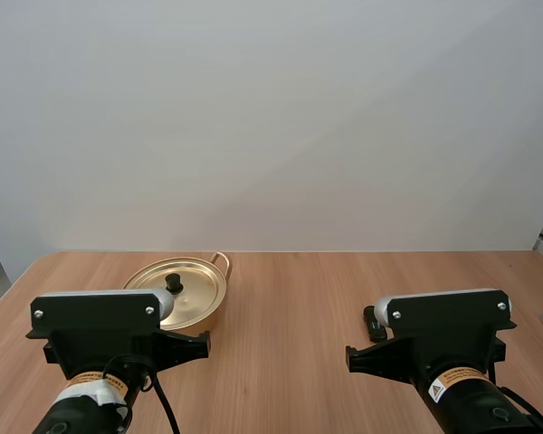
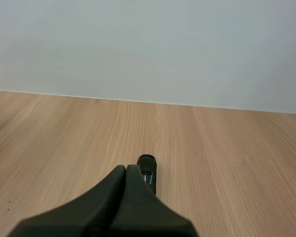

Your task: Open the pot, put the car inside, and close it

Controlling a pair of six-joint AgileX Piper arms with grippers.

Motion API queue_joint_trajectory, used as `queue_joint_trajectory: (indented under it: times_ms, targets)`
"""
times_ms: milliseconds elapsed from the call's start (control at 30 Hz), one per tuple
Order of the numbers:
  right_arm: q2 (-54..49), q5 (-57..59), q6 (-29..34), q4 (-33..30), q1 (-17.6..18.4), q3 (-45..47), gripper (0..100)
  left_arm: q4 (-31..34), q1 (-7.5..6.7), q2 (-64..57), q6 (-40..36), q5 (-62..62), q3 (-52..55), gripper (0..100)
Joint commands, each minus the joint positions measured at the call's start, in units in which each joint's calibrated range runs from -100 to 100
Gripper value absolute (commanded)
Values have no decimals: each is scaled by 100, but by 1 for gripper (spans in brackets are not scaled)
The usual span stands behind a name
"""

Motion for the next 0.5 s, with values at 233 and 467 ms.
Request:
queue_joint_trajectory:
  times_ms: [233,467]
  targets:
    - [0,-620,-34,-69,3,0,0,125,-5,0,6,-206,0,9]
    - [0,-3791,-43,-329,3,0,0,201,-5,0,6,-2485,-361,9]
